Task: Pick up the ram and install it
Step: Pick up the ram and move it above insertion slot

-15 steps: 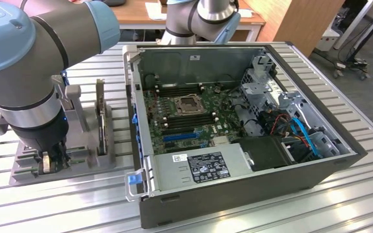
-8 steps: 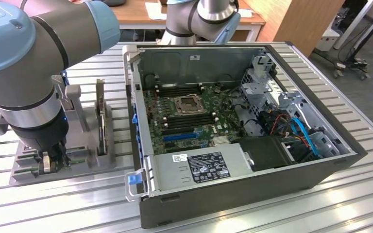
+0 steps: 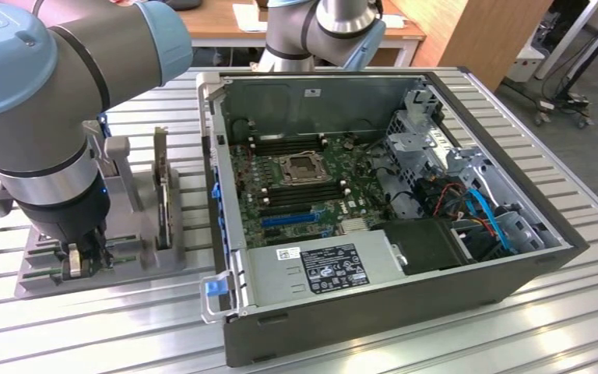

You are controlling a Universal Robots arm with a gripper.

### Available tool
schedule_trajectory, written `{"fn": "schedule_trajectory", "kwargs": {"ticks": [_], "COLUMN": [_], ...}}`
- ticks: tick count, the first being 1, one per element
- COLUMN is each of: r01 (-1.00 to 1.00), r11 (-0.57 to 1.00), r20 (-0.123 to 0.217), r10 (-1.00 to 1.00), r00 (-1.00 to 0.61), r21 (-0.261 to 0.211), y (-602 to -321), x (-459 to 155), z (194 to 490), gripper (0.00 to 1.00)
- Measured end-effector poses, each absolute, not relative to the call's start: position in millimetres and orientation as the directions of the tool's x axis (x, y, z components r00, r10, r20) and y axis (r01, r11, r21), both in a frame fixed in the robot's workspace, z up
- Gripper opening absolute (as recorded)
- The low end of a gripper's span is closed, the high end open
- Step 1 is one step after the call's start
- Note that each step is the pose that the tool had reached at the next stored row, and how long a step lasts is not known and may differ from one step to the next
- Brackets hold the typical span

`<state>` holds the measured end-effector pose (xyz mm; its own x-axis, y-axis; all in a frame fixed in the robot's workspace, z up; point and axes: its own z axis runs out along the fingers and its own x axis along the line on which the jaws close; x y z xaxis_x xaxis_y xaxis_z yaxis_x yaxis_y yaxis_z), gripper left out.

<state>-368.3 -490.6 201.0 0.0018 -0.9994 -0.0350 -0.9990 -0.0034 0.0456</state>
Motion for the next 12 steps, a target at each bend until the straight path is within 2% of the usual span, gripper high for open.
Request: {"fn": "schedule_trajectory", "kwargs": {"ticks": [12], "r01": [-0.999], "r11": [-0.024], "r20": [-0.035], "r10": [-0.999], "r00": [0.022], "r21": [0.046], "y": [-490.7], "x": [-368.3], "z": [201.0], "gripper": [0.11]}}
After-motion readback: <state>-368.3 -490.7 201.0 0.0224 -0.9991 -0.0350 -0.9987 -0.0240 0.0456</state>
